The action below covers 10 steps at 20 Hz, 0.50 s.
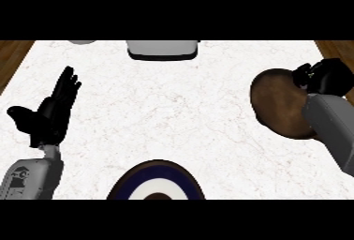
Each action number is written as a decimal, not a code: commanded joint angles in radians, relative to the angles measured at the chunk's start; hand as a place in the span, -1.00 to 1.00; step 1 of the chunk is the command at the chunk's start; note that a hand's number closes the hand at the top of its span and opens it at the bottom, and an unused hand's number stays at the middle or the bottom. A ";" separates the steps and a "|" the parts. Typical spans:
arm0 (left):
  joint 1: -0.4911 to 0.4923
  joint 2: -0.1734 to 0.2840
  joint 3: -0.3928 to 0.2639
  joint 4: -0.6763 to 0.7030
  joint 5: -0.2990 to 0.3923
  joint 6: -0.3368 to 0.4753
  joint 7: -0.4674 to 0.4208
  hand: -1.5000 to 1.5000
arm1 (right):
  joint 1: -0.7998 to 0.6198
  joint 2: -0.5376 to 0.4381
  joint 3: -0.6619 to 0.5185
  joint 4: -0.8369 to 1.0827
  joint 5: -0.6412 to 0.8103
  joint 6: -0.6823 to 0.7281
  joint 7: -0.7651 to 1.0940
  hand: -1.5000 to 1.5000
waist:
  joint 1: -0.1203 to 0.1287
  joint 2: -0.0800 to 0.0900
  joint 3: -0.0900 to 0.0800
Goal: Pick the eggplant from the plate and place it in the pan
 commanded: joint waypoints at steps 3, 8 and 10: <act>-0.063 -0.008 0.012 0.097 -0.001 -0.019 -0.049 0.00 | 0.064 -0.051 -0.160 0.099 -0.122 -0.084 -0.256 1.00 | 0.021 0.012 0.002; -0.079 -0.023 -0.023 0.002 -0.033 0.026 0.046 0.00 | 0.154 -0.013 -0.282 0.064 -0.283 -0.017 -0.418 -1.00 | 0.025 0.012 0.004; -0.006 -0.021 -0.003 0.005 -0.012 0.008 -0.009 0.00 | 0.177 0.013 -0.349 -0.033 -0.404 0.117 -0.470 -1.00 | 0.019 0.009 0.006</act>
